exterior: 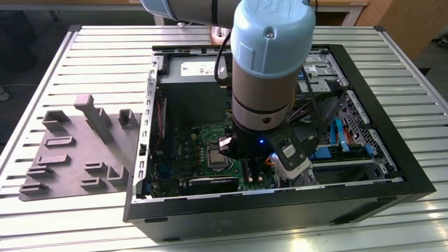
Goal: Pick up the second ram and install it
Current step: 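Press down the second ram until it locks into place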
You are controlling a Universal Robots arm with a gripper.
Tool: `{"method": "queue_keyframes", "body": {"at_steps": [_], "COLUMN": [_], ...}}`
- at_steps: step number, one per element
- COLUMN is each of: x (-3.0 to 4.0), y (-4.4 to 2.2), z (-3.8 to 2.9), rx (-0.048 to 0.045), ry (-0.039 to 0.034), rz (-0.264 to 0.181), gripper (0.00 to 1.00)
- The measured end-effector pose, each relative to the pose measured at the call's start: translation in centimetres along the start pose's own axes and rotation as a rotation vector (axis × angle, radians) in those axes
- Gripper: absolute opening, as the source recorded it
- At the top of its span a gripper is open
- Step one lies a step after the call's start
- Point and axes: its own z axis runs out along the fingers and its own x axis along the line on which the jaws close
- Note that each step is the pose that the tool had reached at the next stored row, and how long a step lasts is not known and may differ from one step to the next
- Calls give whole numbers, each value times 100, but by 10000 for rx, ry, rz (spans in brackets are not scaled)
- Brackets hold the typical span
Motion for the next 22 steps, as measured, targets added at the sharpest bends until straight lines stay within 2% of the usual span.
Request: {"method": "queue_keyframes", "body": {"at_steps": [5, 7, 8, 10, 13, 15, 22], "x": [0, -2, -4, -8, -14, -16, -17], "y": [0, 3, 7, 6, 10, 12, 18], "z": [7, -10, -26, -91, -167, -196, -203], "rx": [-28, -47, -66, -31, -31, -31, -29], "ry": [-1, -7, -12, -2, -2, -3, -2], "rz": [2, 3, 4, 2, 2, 2, 1], "gripper": [11, 11, 11, 11, 11, 11, 11]}}
